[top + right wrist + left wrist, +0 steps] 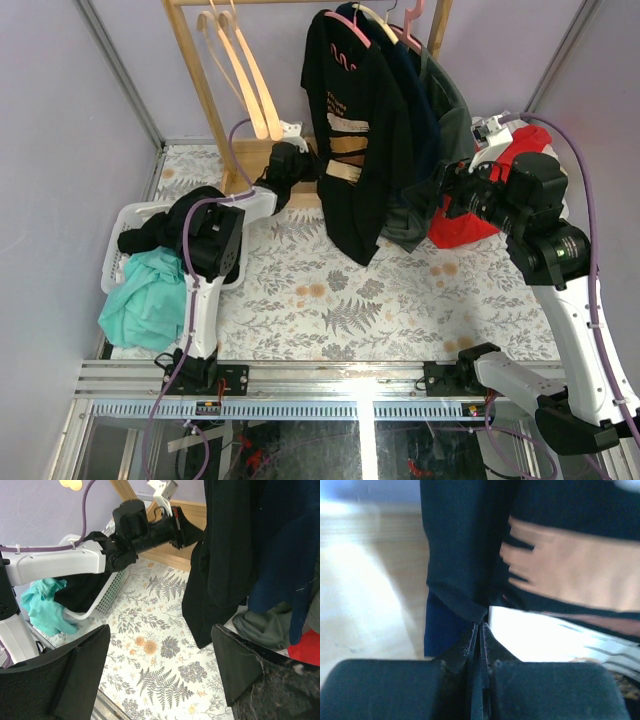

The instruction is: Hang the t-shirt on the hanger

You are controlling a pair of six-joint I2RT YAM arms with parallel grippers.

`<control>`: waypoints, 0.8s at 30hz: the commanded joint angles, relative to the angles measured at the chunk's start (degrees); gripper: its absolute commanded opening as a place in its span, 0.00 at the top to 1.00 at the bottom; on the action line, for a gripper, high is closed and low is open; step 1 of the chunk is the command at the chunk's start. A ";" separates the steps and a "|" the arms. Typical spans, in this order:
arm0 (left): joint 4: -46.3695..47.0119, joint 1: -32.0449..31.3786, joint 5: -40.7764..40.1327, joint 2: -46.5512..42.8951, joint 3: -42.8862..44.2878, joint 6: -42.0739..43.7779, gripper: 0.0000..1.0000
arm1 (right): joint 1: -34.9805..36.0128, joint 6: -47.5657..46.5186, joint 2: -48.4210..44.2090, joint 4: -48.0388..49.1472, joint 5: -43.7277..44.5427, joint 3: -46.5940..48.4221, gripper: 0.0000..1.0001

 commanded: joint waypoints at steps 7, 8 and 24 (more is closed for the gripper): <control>5.95 3.12 -6.73 3.66 17.30 -3.76 1.00 | -0.23 -0.96 -0.32 2.82 2.82 0.04 0.11; 6.44 3.38 -6.95 4.56 18.77 -4.46 1.00 | -0.25 -0.97 -0.35 2.94 2.98 -0.07 0.12; 0.00 3.15 -15.13 18.96 34.81 -8.72 0.99 | -0.27 -1.34 -0.54 4.28 5.24 -1.98 0.11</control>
